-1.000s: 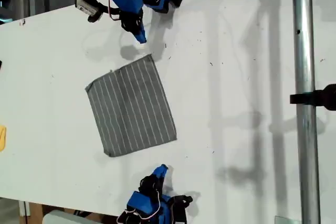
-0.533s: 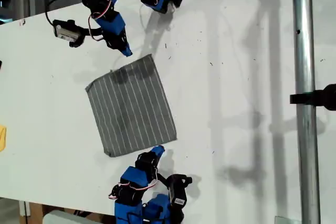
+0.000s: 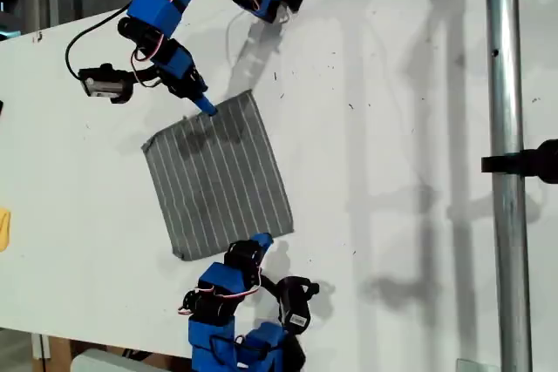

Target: Grasp corners of a towel and fold twice.

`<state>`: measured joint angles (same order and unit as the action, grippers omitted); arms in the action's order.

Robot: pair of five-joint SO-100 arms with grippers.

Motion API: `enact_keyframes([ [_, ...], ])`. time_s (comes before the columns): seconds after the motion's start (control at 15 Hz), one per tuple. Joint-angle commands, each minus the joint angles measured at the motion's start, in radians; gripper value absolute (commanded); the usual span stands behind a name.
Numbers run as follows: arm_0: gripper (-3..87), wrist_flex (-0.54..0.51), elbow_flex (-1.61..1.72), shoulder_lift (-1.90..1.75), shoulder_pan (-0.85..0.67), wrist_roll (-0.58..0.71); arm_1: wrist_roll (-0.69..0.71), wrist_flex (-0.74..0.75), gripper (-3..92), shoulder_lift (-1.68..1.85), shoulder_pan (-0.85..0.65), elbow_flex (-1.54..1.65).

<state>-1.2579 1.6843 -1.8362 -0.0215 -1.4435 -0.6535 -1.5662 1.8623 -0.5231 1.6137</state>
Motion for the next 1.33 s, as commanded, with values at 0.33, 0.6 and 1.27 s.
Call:
enact_keyframes([
  [0.33, -2.9, -0.009, -0.061, 0.003, 0.015, -0.014, 0.120, 0.302, 32.9, -0.026, 0.023, 0.337],
  [0.6, -2.9, -0.014, -0.054, 0.011, 0.020, -0.032, 0.132, 0.479, 31.7, -0.126, 0.006, 0.477],
  [1.27, -2.9, -0.031, -0.060, 0.037, 0.009, -0.072, 0.133, 0.568, -0.2, -0.322, 0.003, 0.400],
])
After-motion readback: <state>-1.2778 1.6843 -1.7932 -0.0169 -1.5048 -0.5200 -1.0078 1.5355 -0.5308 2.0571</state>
